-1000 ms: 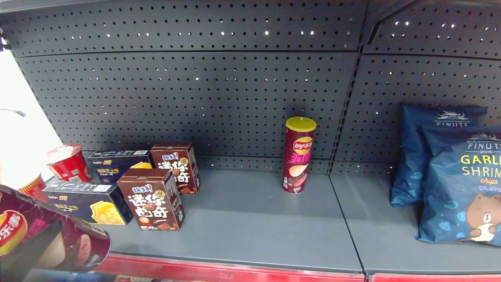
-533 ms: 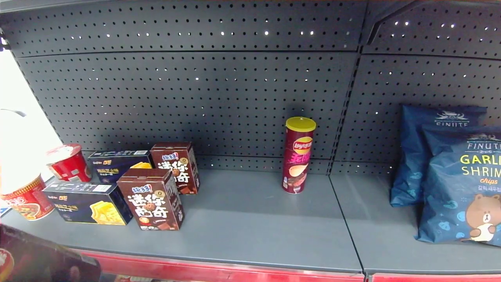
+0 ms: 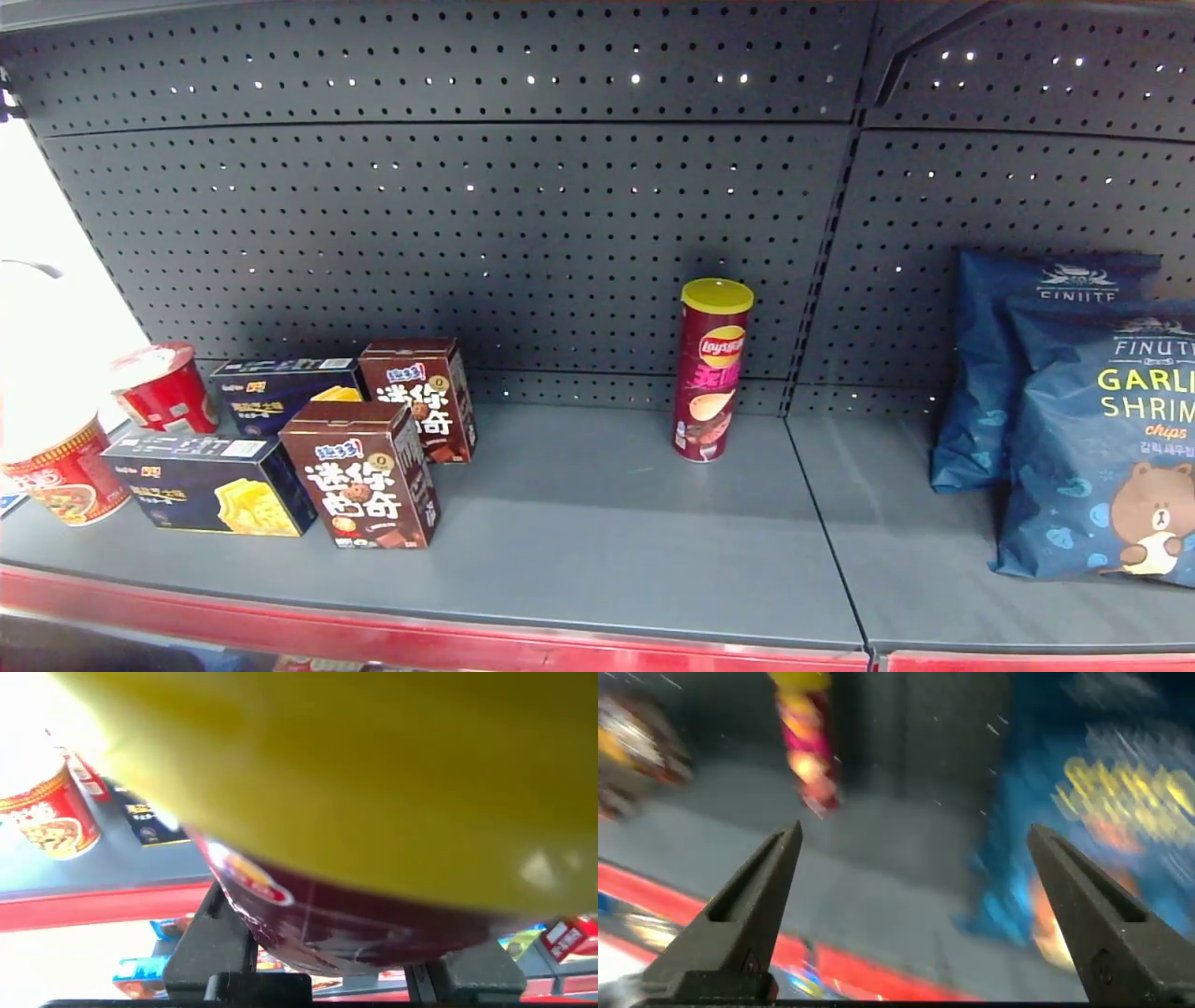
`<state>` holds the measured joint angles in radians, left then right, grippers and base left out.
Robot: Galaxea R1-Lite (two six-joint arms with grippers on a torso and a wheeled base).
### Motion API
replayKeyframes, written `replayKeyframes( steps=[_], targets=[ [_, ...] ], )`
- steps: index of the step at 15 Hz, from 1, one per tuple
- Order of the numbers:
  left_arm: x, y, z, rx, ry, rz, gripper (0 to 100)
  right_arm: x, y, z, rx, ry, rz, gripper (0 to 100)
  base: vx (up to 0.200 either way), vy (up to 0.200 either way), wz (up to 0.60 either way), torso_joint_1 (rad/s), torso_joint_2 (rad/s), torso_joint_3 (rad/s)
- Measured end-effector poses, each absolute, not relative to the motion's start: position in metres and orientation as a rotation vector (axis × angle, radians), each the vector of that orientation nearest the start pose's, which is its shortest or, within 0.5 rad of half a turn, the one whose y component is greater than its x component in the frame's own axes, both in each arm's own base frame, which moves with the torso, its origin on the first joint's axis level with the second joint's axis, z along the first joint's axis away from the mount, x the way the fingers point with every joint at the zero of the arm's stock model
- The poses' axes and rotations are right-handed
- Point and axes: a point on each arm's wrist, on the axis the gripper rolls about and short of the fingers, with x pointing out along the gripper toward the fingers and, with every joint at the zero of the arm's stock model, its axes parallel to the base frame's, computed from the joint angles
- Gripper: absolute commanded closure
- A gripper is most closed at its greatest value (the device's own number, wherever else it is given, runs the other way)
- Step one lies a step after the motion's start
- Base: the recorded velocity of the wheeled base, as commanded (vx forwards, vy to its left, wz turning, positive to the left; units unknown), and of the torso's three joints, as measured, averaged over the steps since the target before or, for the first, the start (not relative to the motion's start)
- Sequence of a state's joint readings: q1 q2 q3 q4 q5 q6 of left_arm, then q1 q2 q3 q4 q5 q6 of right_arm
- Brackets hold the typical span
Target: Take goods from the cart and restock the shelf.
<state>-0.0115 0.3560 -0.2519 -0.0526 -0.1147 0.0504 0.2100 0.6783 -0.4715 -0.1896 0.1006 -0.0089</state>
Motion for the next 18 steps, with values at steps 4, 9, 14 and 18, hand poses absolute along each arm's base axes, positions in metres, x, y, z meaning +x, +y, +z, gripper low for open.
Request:
replayKeyframes(
  steps=[4, 9, 14, 18],
  targets=[
    [0.001, -0.002, 0.153, 0.04, 0.052, -0.115, 100, 0.125, 0.048, 0.255, 0.029, 0.091, 0.514, 0, 0.0, 0.0, 0.0, 0.0, 0.0, 0.0],
    [0.0, -0.002, 0.159, 0.041, 0.028, -0.111, 100, 0.216, 0.086, 0.232, -0.002, 0.102, 0.648, 0, 0.0, 0.0, 0.0, 0.0, 0.0, 0.0],
    [-0.001, -0.002, 0.16, 0.036, 0.025, -0.122, 100, 0.284, 0.086, 0.197, -0.051, 0.062, 0.75, 0, 0.0, 0.0, 0.0, 0.0, 0.0, 0.0],
    [0.0, -0.002, 0.157, 0.032, 0.038, -0.124, 100, 0.315, 0.088, 0.168, -0.048, 0.104, 0.824, 0, 0.0, 0.0, 0.0, 0.0, 0.0, 0.0]
  ],
)
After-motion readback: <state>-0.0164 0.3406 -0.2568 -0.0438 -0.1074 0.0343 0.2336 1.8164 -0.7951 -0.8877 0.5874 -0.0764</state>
